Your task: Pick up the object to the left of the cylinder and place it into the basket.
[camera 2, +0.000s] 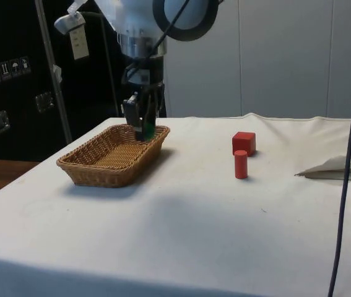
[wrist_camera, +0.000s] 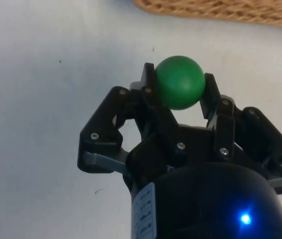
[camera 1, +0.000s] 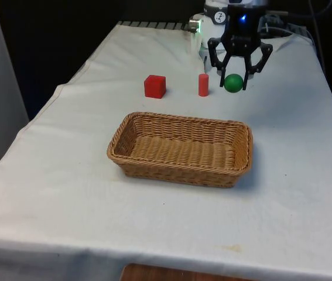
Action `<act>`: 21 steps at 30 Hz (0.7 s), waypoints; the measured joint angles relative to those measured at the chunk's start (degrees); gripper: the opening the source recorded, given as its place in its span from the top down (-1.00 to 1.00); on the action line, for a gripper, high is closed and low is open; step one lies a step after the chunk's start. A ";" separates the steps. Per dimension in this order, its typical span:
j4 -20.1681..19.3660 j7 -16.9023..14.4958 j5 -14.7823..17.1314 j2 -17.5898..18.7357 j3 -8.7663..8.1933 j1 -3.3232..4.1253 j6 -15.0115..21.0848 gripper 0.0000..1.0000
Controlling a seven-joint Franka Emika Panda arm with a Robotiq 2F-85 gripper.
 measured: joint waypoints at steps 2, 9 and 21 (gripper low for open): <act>0.97 -0.40 0.52 0.74 -0.06 -0.06 -0.17 0.98; 4.70 -3.67 4.30 3.61 -0.69 -0.17 -1.15 0.98; 11.57 -9.68 10.54 8.82 -2.46 -0.80 -3.04 0.98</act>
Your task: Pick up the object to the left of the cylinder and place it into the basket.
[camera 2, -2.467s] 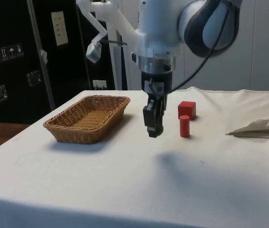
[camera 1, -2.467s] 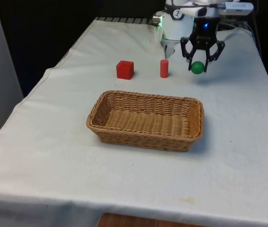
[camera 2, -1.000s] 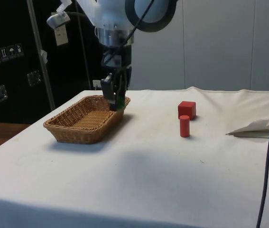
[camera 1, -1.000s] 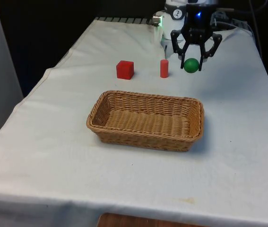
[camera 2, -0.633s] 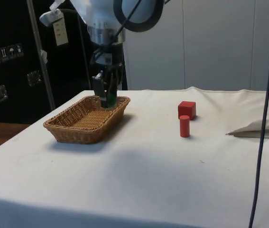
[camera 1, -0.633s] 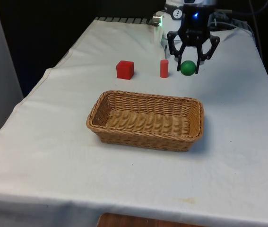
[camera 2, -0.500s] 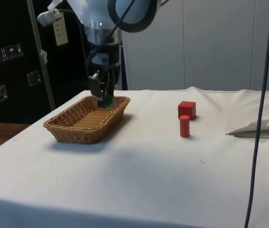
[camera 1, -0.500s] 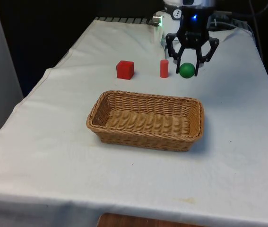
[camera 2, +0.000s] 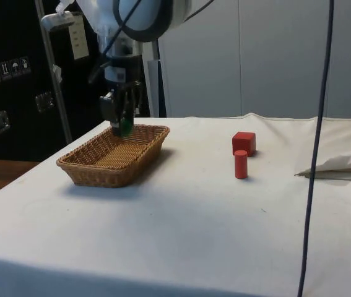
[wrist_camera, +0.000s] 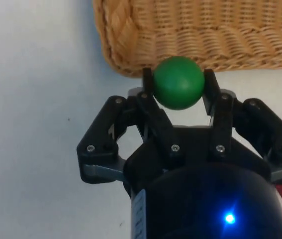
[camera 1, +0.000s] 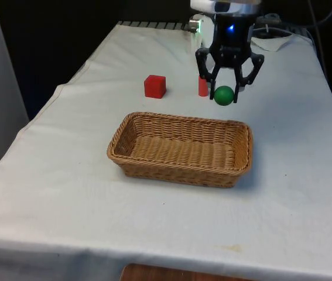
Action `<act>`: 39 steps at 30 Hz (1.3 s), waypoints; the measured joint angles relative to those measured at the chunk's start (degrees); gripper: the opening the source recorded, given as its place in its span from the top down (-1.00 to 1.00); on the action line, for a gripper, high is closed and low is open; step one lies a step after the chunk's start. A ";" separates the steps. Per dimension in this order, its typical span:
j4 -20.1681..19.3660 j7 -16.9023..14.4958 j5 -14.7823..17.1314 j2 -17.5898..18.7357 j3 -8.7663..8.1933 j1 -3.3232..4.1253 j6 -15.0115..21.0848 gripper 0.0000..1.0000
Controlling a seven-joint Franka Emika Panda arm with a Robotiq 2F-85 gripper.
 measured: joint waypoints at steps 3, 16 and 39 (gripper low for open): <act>1.55 -1.38 1.03 1.26 -0.74 -0.23 -0.74 0.98; 8.31 -6.82 5.67 8.54 -3.67 -1.26 -2.12 0.98; 14.44 -14.61 15.30 18.05 -5.84 -2.58 -1.89 0.98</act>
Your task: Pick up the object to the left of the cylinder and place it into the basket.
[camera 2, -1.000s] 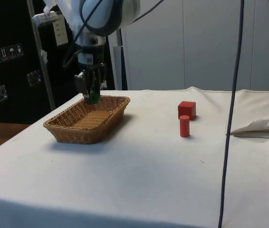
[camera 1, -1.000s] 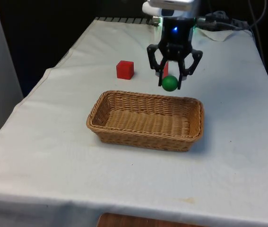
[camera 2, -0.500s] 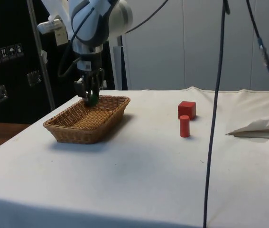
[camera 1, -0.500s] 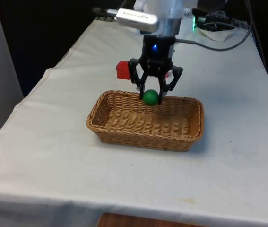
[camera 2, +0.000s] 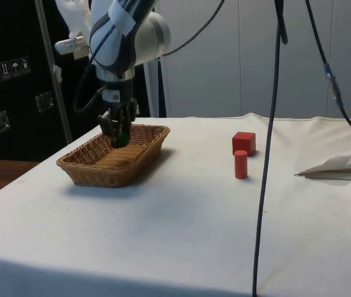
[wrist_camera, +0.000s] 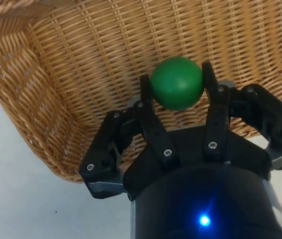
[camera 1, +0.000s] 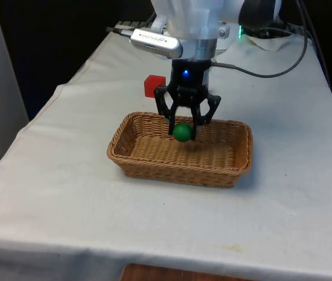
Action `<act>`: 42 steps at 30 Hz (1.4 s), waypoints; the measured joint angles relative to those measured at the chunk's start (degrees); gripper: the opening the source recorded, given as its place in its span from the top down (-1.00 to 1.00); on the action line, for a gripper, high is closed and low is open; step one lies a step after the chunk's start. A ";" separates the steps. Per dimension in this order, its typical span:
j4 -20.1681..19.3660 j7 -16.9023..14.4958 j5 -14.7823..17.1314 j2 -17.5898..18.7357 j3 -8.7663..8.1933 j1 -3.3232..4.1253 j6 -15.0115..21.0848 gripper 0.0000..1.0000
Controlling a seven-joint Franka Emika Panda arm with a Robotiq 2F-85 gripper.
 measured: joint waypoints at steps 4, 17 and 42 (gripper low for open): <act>0.00 0.00 0.29 0.29 0.06 0.00 0.00 0.98; 1.20 -0.57 2.52 3.21 0.06 0.00 1.60 0.96; 1.72 -0.57 2.52 2.92 -0.52 0.00 0.86 -1.00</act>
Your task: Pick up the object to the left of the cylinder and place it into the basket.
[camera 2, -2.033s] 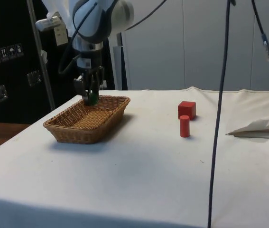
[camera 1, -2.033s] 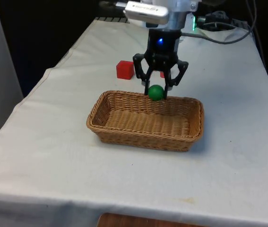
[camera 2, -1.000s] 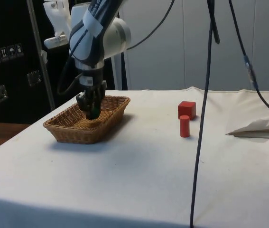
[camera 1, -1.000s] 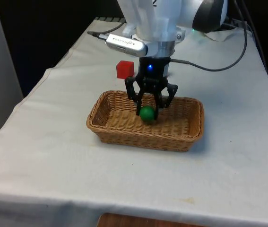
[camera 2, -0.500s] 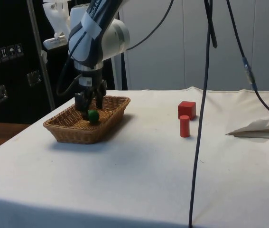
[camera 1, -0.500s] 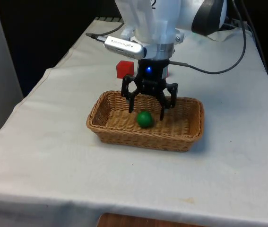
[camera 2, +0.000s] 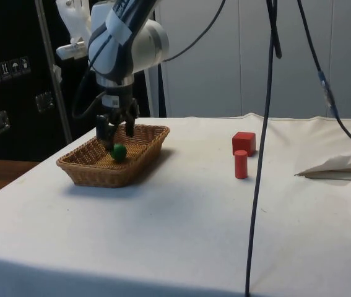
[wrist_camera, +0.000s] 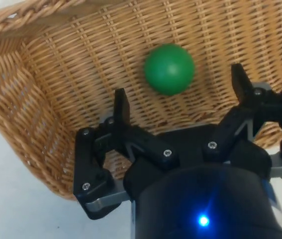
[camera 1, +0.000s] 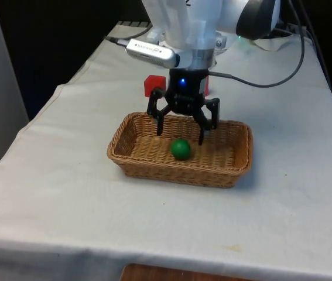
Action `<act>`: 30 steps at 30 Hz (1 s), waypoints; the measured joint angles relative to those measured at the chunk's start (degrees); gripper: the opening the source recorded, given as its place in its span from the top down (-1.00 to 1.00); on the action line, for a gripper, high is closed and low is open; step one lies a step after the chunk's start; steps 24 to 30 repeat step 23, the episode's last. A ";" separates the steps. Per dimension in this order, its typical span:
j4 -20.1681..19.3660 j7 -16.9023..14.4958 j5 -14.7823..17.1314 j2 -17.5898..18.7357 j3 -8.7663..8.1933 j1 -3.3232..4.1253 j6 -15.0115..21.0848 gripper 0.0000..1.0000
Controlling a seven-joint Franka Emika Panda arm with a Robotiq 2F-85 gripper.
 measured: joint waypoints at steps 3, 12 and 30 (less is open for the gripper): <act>-1.89 -0.46 0.00 -2.58 -0.34 0.46 -0.40 -1.00; -6.13 -0.92 -1.03 -8.71 -0.97 1.26 -0.46 -1.00; -8.19 0.23 -4.13 -13.92 -1.55 2.12 -1.55 -1.00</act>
